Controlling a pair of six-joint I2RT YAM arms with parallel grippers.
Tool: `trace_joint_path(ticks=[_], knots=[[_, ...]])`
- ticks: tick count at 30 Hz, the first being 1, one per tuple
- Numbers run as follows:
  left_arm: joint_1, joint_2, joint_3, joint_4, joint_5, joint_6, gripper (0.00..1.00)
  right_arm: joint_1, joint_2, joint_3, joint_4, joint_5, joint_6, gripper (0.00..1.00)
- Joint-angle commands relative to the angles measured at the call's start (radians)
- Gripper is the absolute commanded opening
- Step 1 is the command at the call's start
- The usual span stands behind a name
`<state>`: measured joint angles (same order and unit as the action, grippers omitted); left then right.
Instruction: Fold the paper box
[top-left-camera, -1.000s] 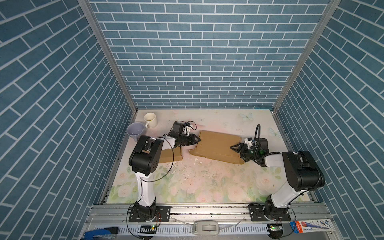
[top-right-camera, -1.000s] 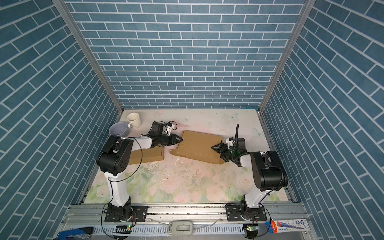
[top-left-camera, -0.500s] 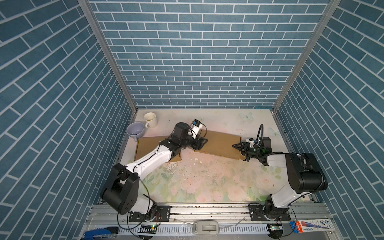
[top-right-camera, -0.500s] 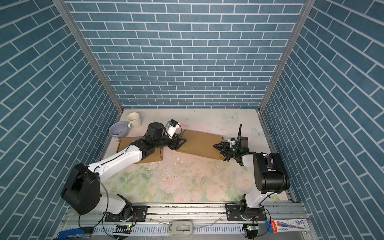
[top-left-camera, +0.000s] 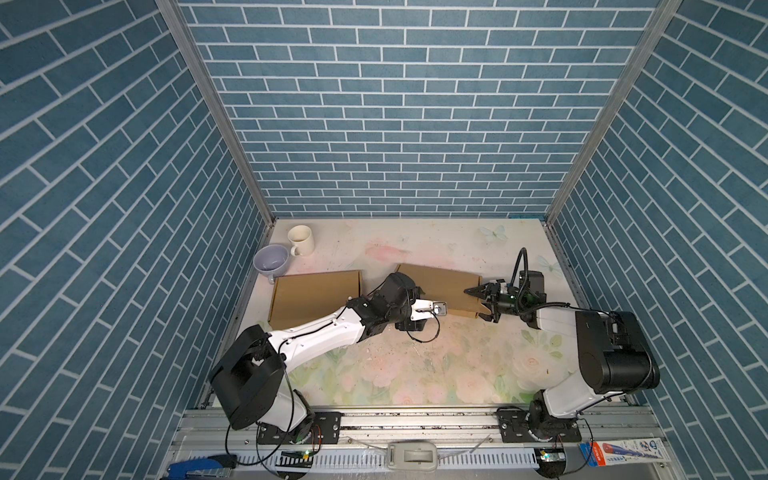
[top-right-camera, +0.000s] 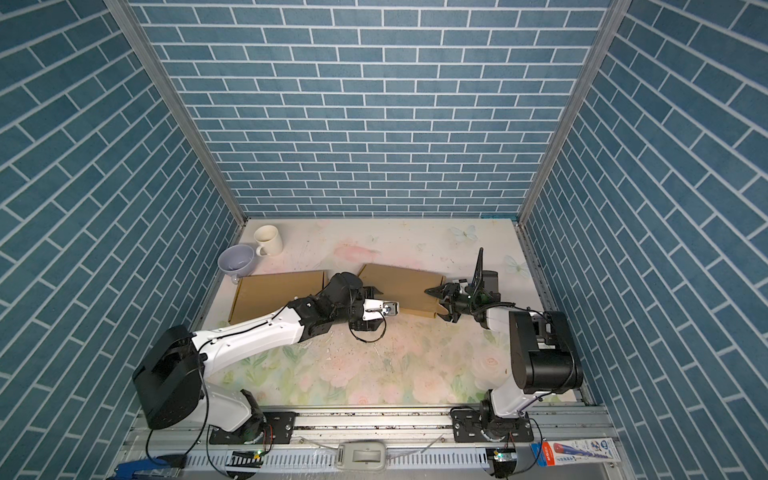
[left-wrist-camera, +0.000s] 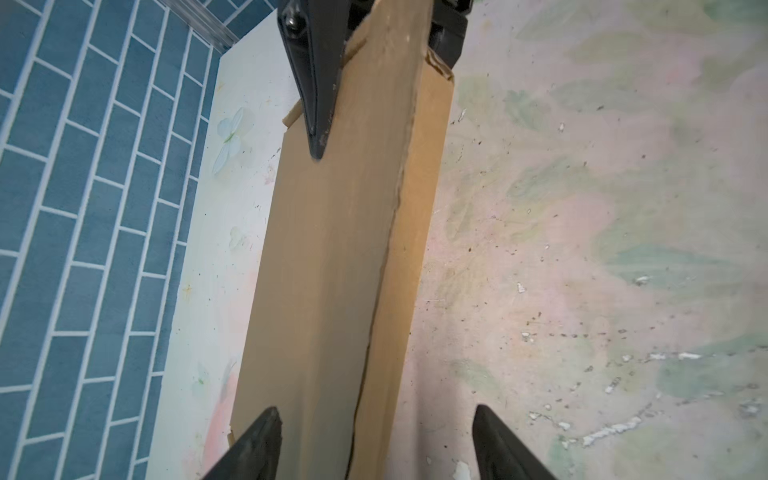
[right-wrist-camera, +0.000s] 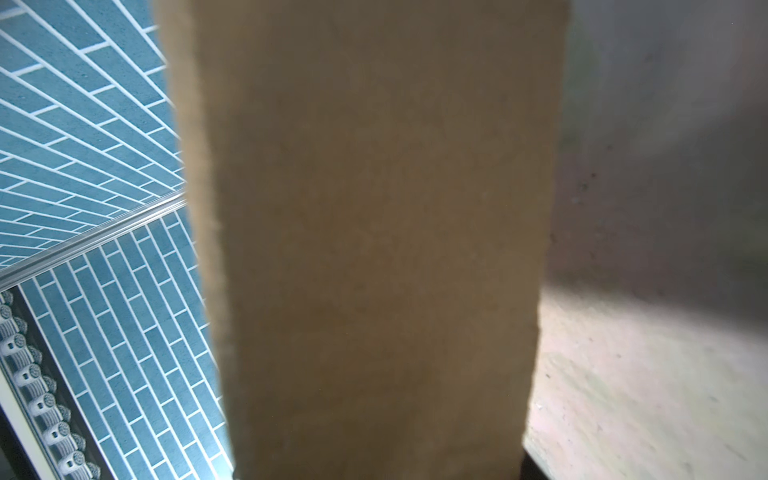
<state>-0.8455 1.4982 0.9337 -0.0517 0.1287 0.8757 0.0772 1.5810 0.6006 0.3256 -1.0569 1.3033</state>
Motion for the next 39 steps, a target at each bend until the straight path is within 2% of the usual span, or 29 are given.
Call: trace_joint_path(ticks=[1,10,15,19,23,32,35,39], knots=[[-0.007,0.041,-0.007,0.048,-0.049,0.124,0.73,-0.002,-0.018,0.018,0.035,-0.041,0.093,0.51],[-0.018,0.115,-0.079,0.318,-0.181,0.203,0.73,-0.002,-0.014,-0.012,0.165,-0.069,0.211,0.48],[-0.027,0.197,-0.153,0.597,-0.304,0.309,0.72,-0.001,-0.016,-0.018,0.172,-0.084,0.217,0.48],[-0.029,0.266,-0.171,0.796,-0.376,0.386,0.67,-0.001,-0.023,-0.025,0.170,-0.095,0.218,0.48],[-0.029,0.308,-0.174,0.910,-0.413,0.443,0.57,-0.001,-0.037,-0.032,0.170,-0.098,0.220,0.49],[-0.029,0.243,-0.176,0.821,-0.416,0.431,0.42,-0.002,-0.106,-0.050,0.147,-0.098,0.189,0.69],[-0.029,0.196,-0.166,0.727,-0.426,0.397,0.41,-0.012,-0.161,-0.037,0.013,-0.086,0.101,0.73],[-0.029,0.113,-0.112,0.479,-0.436,0.308,0.39,-0.030,-0.246,0.038,-0.305,-0.040,-0.104,0.75]])
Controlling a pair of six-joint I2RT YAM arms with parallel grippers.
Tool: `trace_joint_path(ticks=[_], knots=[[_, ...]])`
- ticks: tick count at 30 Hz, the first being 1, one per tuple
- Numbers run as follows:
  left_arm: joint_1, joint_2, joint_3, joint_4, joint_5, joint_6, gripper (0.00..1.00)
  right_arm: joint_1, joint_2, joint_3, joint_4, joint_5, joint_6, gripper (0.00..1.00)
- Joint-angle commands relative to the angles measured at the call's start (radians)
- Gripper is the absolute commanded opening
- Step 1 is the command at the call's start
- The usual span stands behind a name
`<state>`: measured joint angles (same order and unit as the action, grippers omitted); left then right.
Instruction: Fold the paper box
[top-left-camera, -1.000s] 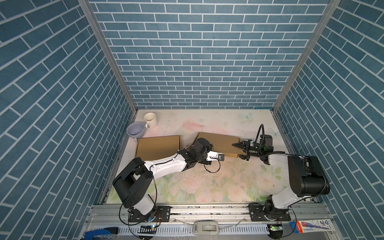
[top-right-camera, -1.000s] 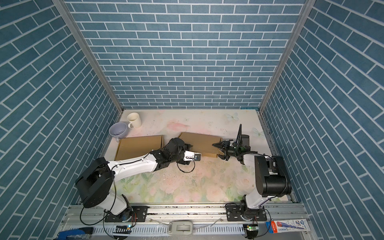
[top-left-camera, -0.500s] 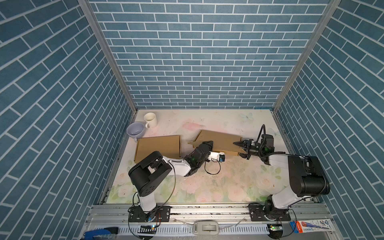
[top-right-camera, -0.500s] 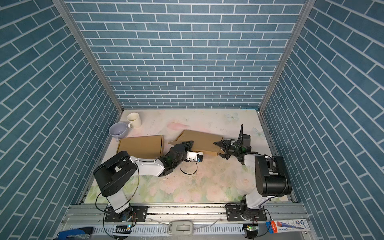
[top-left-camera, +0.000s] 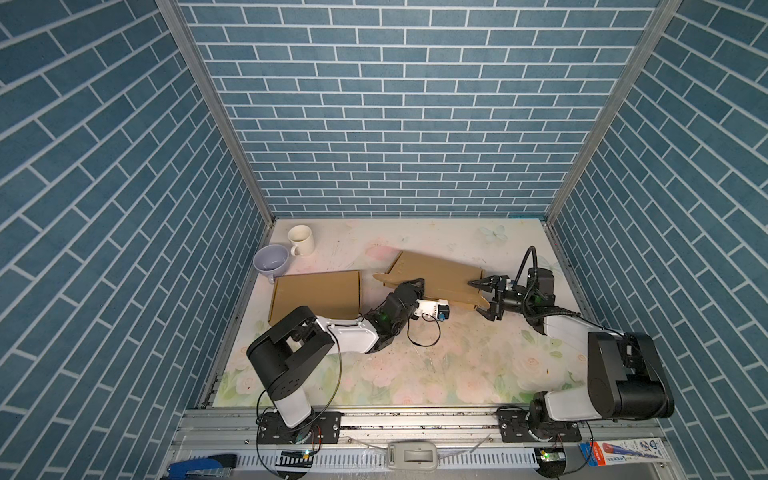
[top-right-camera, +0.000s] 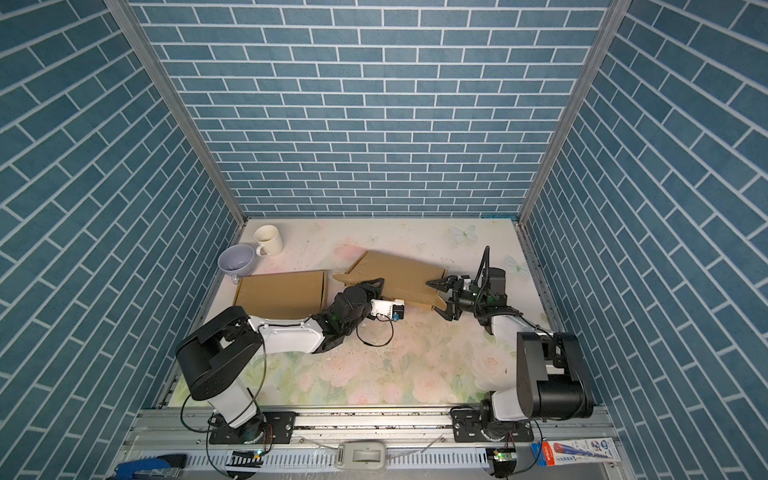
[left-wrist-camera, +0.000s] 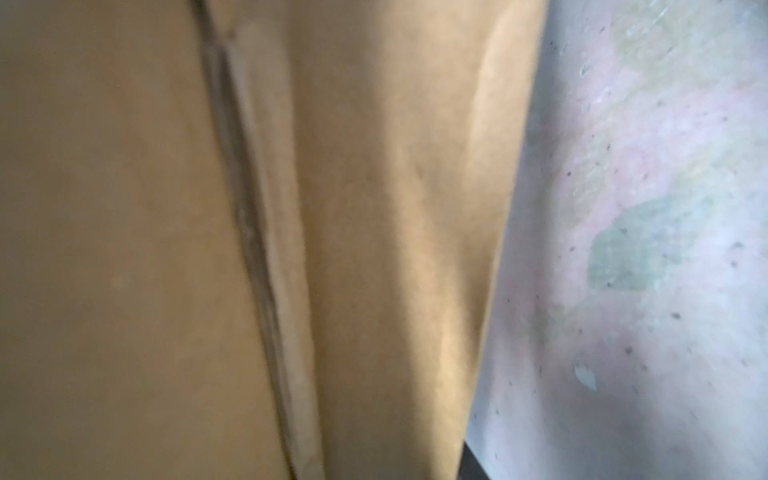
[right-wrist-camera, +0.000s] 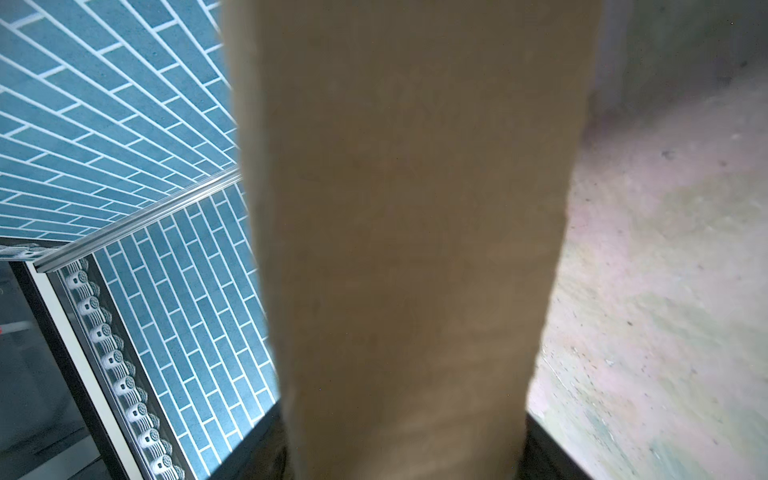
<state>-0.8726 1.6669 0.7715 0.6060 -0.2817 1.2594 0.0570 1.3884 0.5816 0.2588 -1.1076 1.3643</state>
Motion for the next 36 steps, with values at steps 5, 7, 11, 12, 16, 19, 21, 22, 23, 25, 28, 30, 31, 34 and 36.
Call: trace_joint_path(ticks=[5,7,11,12,16,19,21,22,23,25,28,30,31,34,36], knots=[[0.008,-0.125,0.211,-0.628,-0.010,-0.221,0.37,-0.033,-0.080,0.241,-0.642,0.138,-0.493,0.76],[0.022,-0.128,0.322,-0.872,0.050,-0.309,0.37,-0.040,-0.091,0.314,-0.740,0.220,-0.593,0.76],[0.045,-0.070,0.533,-1.277,0.142,-0.444,0.37,-0.047,-0.143,0.361,-0.749,0.359,-0.672,0.77],[0.051,-0.048,0.582,-1.355,0.164,-0.471,0.38,-0.047,-0.162,0.362,-0.750,0.404,-0.695,0.77],[0.072,0.029,0.739,-1.532,0.212,-0.551,0.39,-0.046,-0.263,0.322,-0.611,0.425,-0.711,0.79],[0.081,0.084,0.859,-1.651,0.261,-0.548,0.38,-0.043,-0.348,0.258,-0.491,0.417,-0.713,0.82],[0.086,0.125,0.931,-1.736,0.307,-0.537,0.38,-0.041,-0.380,0.244,-0.487,0.401,-0.756,0.84],[0.088,0.146,0.958,-1.764,0.326,-0.538,0.38,-0.039,-0.397,0.237,-0.490,0.376,-0.779,0.85],[0.090,0.164,0.978,-1.784,0.345,-0.538,0.38,-0.037,-0.408,0.233,-0.503,0.364,-0.798,0.86],[0.095,0.201,1.005,-1.812,0.366,-0.530,0.38,-0.024,-0.418,0.232,-0.560,0.360,-0.852,0.87],[0.108,0.245,1.039,-1.828,0.378,-0.523,0.38,0.015,-0.394,0.246,-0.646,0.384,-0.924,0.84],[0.117,0.269,1.063,-1.830,0.380,-0.519,0.38,0.047,-0.375,0.263,-0.673,0.408,-0.960,0.82],[0.123,0.278,1.074,-1.832,0.384,-0.517,0.38,0.068,-0.362,0.273,-0.682,0.428,-0.977,0.81],[0.130,0.303,1.098,-1.837,0.381,-0.506,0.38,0.131,-0.307,0.315,-0.702,0.459,-1.018,0.77],[0.132,0.313,1.104,-1.839,0.386,-0.500,0.38,0.164,-0.261,0.345,-0.717,0.483,-1.034,0.74]])
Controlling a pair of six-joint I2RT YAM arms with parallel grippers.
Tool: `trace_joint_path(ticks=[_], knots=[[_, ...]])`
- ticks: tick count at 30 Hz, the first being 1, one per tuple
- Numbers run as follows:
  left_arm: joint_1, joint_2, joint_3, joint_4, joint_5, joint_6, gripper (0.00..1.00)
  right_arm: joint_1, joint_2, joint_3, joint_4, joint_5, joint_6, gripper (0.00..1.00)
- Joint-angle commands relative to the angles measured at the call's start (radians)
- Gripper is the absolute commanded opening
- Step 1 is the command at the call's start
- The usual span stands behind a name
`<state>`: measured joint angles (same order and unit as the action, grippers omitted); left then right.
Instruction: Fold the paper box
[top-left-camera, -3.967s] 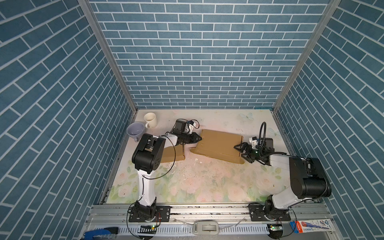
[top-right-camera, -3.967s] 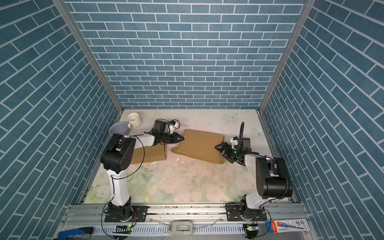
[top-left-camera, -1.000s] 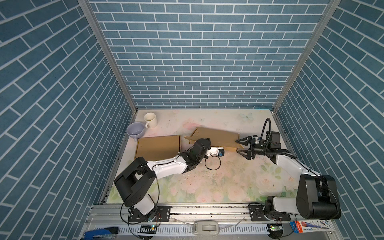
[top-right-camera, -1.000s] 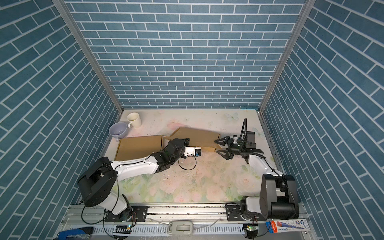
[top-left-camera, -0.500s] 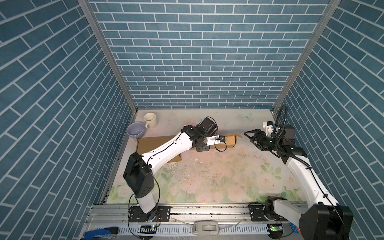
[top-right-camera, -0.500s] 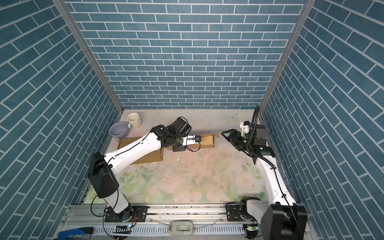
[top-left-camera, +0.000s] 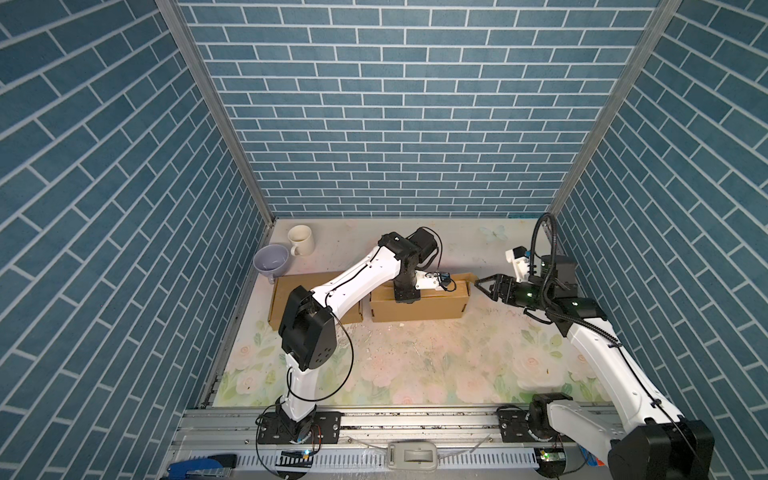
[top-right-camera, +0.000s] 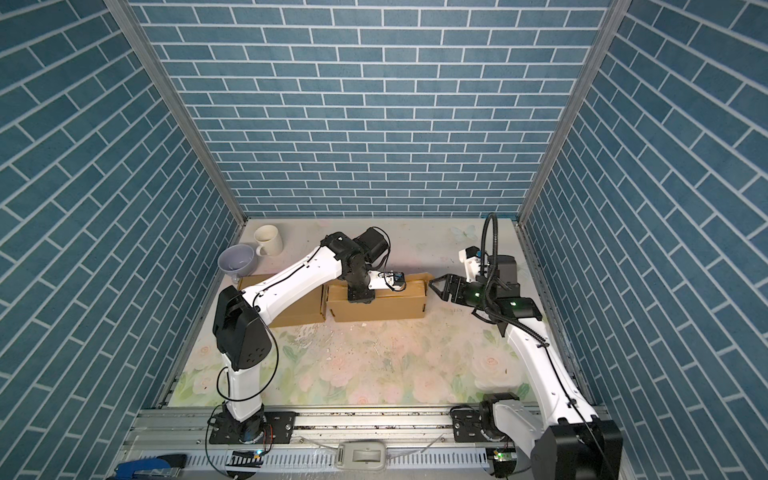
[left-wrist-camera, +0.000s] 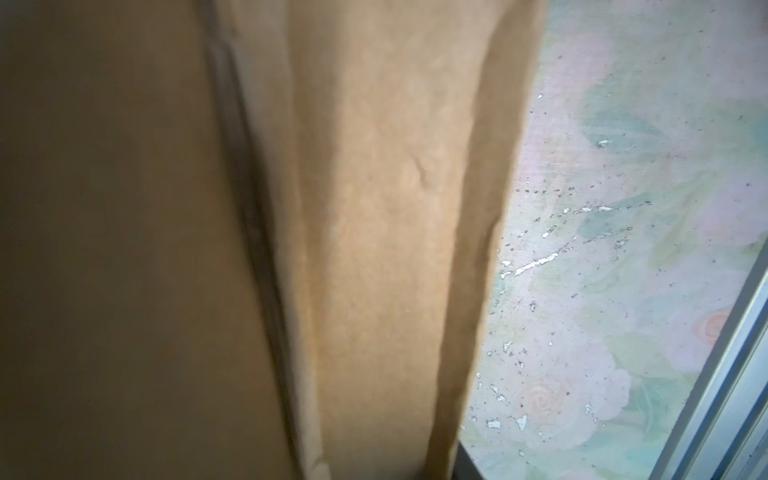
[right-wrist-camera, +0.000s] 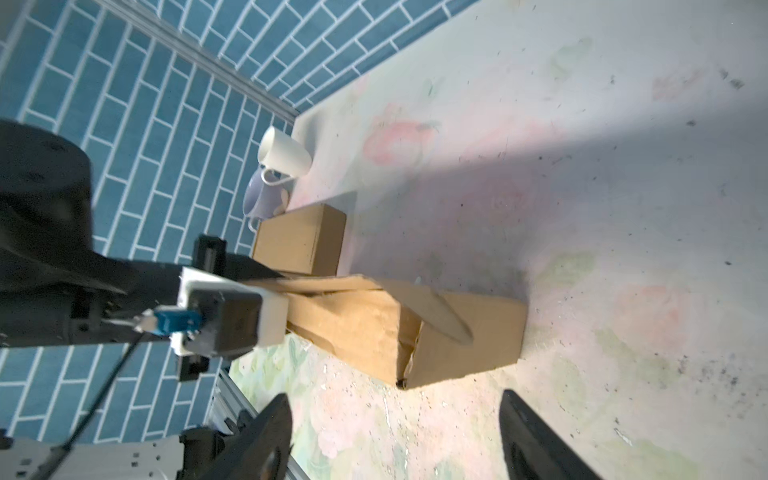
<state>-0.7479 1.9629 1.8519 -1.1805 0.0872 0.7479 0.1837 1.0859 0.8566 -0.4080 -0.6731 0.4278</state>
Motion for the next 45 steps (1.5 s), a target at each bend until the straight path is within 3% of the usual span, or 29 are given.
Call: trace_joint_path(ticks=[1,16,21,23,26,29,33,39,45], knots=[[0.008,0.020,0.022,-0.050,0.019,0.011,0.38,0.044,0.063,0.081,-0.057,0.064,-0.103,0.72],[0.016,0.046,0.018,-0.029,0.042,0.030,0.36,0.064,0.225,0.082,0.066,0.071,-0.008,0.56],[0.021,0.056,-0.004,-0.016,0.041,0.033,0.34,0.063,0.286,0.074,-0.016,0.170,-0.036,0.37],[0.021,0.066,-0.002,-0.018,0.045,0.029,0.34,0.065,0.292,0.087,-0.037,0.181,-0.041,0.35],[0.021,0.084,0.021,-0.023,0.057,0.022,0.33,0.065,0.286,0.132,-0.070,0.170,-0.051,0.37],[0.021,0.099,0.039,-0.030,0.057,0.018,0.31,0.063,0.254,0.205,-0.147,0.157,-0.103,0.51],[0.021,0.102,0.030,-0.027,0.052,0.025,0.31,0.063,0.181,0.322,-0.270,0.295,-0.269,0.63],[0.021,0.108,0.034,-0.026,0.054,0.025,0.31,0.108,0.227,0.461,-0.413,0.427,-0.457,0.64],[0.021,0.111,0.048,-0.032,0.053,0.026,0.31,0.159,0.296,0.546,-0.488,0.497,-0.527,0.58]])
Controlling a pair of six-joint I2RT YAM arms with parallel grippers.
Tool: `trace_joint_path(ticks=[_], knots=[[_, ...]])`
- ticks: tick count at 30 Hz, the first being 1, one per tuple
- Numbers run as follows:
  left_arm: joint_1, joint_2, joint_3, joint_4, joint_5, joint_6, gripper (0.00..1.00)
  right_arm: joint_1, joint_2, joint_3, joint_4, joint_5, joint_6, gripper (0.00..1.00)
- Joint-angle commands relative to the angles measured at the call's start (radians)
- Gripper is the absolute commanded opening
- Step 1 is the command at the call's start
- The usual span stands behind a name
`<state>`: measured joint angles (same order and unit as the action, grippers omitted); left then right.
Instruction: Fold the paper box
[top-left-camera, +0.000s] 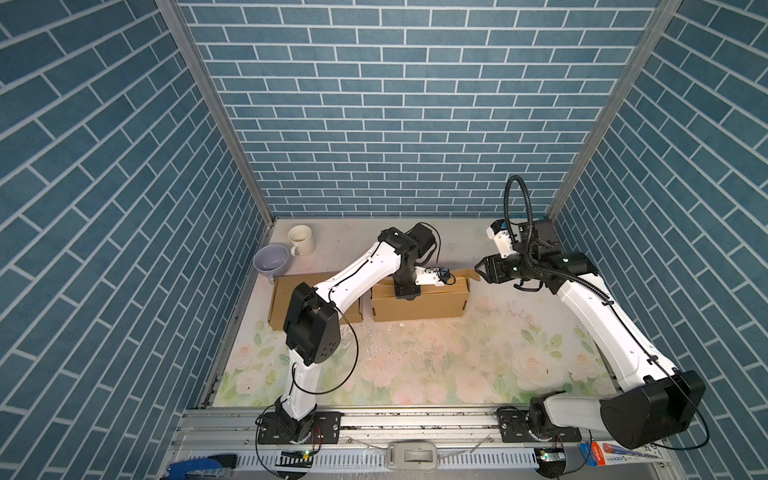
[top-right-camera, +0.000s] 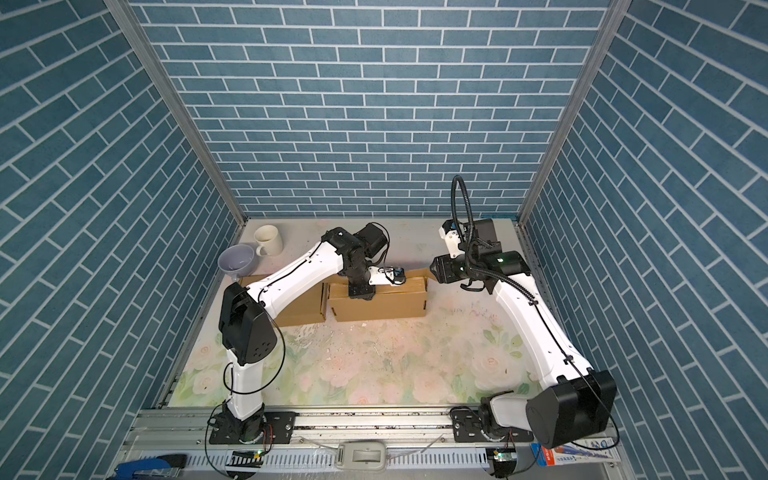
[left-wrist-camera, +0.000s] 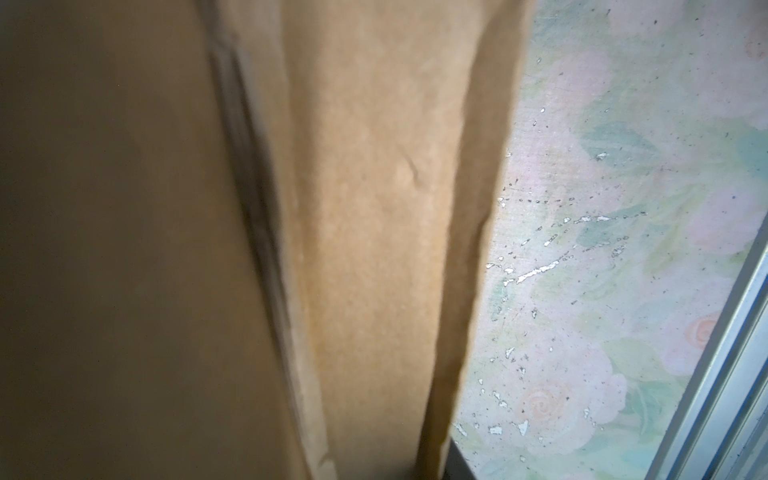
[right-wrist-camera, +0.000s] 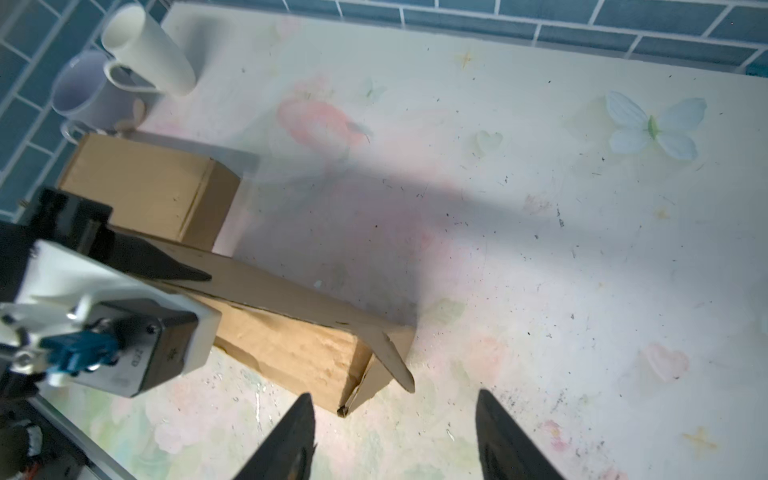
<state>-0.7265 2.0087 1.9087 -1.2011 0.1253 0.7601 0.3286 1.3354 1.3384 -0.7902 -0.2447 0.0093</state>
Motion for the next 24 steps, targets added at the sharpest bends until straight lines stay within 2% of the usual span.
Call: trace_joint_path(ticks=[1,7,16,21,24], knots=[[0.000,0.067,-0.006,-0.013,0.015,0.013,0.31,0.022,0.063,0.079,-0.119,0.065,-0.114,0.56],[-0.001,0.078,0.010,-0.025,0.020,0.009,0.31,0.055,0.138,0.123,-0.152,0.072,-0.118,0.43],[-0.001,0.078,0.004,-0.020,0.023,0.009,0.30,0.077,0.169,0.138,-0.149,0.063,-0.067,0.15],[-0.001,0.076,0.001,-0.022,0.022,0.008,0.30,0.082,0.171,0.151,-0.153,0.053,0.064,0.00],[-0.001,0.074,0.001,-0.022,0.022,0.007,0.29,0.083,0.171,0.149,-0.155,0.024,0.189,0.00]])
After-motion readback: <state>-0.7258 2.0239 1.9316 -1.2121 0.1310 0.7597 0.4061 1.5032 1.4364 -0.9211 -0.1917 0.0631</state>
